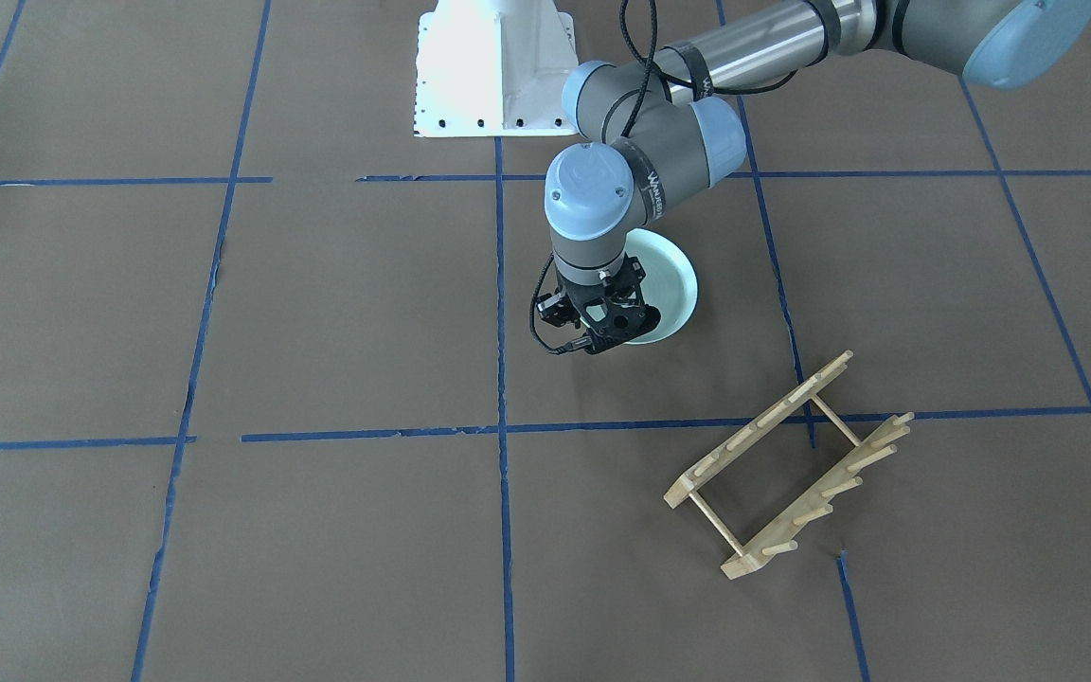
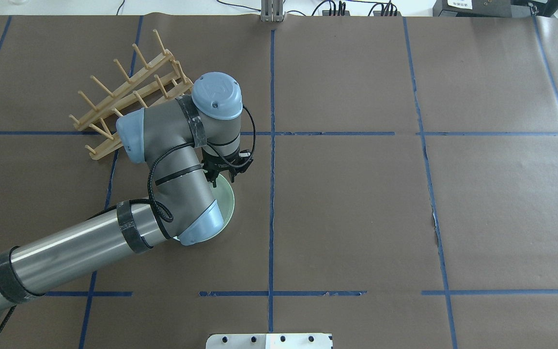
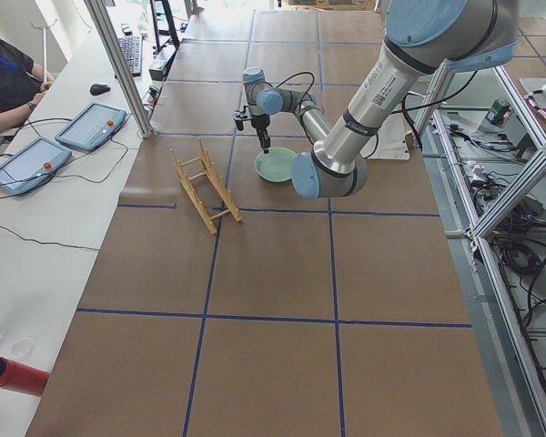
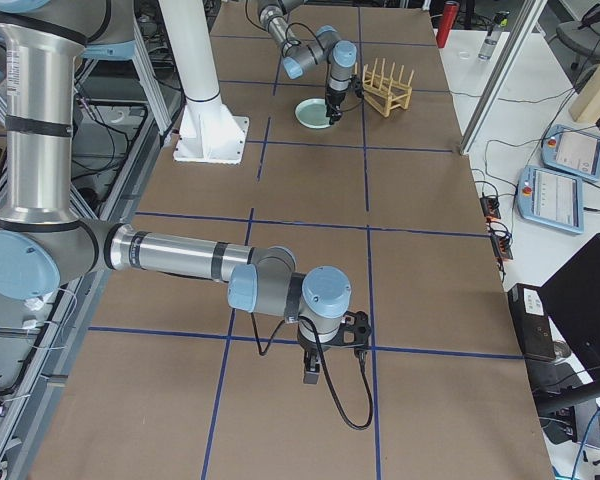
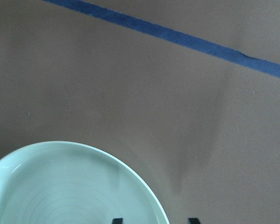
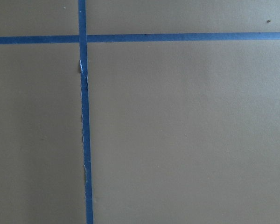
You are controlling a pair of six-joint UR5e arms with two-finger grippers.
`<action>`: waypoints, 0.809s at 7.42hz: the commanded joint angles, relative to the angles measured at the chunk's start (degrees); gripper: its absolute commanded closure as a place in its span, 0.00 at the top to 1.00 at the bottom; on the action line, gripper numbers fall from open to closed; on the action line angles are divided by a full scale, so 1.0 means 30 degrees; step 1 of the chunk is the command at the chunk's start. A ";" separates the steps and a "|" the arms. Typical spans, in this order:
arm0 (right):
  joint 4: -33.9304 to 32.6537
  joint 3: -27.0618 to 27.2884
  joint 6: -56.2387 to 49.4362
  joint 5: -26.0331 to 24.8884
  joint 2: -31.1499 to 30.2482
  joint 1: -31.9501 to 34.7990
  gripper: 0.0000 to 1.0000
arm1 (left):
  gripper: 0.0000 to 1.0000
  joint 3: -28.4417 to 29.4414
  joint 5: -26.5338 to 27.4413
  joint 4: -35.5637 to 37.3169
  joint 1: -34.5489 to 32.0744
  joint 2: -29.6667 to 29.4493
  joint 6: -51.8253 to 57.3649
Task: Place plate on rack
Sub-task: 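Lower the left gripper onto the pale green plate rim and grasp it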
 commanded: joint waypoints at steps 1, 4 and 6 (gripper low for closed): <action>0.0000 0.0001 0.0000 0.0000 0.0000 -0.0010 1.00 | 0.44 0.0150 0.0004 -0.0147 0.0323 0.0009 -0.0014; 0.0000 0.0001 0.0000 0.0000 0.0000 0.0019 1.00 | 0.30 0.0150 0.0004 -0.0176 0.0529 0.0038 0.0016; 0.0000 0.0001 0.0000 0.0000 0.0000 -0.0010 1.00 | 0.15 0.0121 -0.0025 -0.0263 0.0559 0.0038 -0.0013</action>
